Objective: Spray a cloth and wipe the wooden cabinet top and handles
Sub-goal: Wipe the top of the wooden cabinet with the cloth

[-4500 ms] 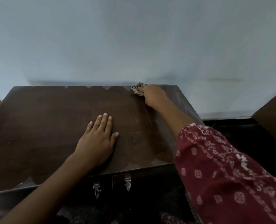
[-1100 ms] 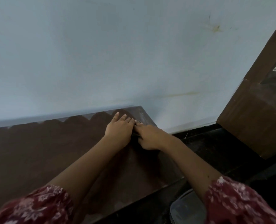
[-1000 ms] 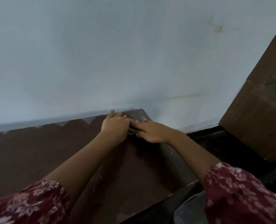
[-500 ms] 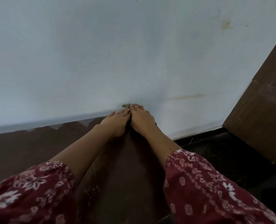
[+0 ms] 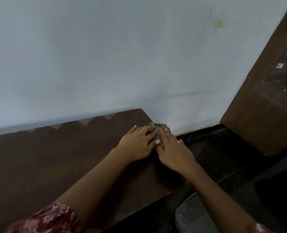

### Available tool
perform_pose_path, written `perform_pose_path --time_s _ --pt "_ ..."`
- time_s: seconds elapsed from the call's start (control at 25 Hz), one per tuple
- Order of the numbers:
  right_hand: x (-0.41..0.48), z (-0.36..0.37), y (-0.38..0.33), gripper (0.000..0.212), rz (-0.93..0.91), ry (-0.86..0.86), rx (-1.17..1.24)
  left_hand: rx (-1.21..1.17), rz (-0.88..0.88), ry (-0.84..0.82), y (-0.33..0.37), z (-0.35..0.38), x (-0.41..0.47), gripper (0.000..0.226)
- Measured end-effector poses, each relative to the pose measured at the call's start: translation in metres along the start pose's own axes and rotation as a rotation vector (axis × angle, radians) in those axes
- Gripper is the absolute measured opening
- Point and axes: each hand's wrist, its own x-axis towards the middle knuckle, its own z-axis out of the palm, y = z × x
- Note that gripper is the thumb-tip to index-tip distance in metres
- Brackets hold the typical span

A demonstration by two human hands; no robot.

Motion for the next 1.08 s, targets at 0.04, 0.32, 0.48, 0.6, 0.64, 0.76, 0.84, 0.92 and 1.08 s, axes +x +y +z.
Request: perform_pose_path --time_s 0.04,0.32,0.48,0.6,0.64,0.76,0.84,0.92,1.08 --pt "-0.012 0.002 0.007 0.057 0.001 0.033 0.009 0.017 0.026 0.015 0.01 0.003 -0.004 0.054" --pt "-0.075 0.015 0.013 0.057 0.133 0.106 0.056 0.018 0.156 0.029 0.056 0.015 -0.027 0.049" --pt "-0.078 0.016 -0.007 0.061 0.092 0.097 -0.008 0.114 0.103 0.033 0.053 0.016 -0.04 0.053" --pt "-0.071 0.015 -0.017 0.06 -0.032 0.072 -0.059 0.142 -0.007 0.027 0.039 0.013 -0.051 0.053" --pt "-0.07 0.014 -0.018 0.059 -0.078 0.059 -0.072 0.155 -0.041 0.037 0.035 0.013 -0.056 0.054" --pt "-0.076 0.012 -0.012 0.057 -0.152 0.04 -0.083 0.146 -0.085 0.034 0.035 0.015 -0.069 0.054" --pt "-0.086 0.014 -0.003 0.056 -0.11 0.077 -0.082 0.115 -0.057 -0.006 0.046 0.018 -0.066 0.054" --pt "-0.097 0.019 0.004 0.058 -0.012 0.127 -0.065 0.096 -0.002 -0.052 0.061 0.02 -0.058 0.054" --pt "-0.1 0.019 0.009 0.057 0.116 0.179 0.051 0.129 0.054 -0.086 0.077 0.021 -0.045 0.053"
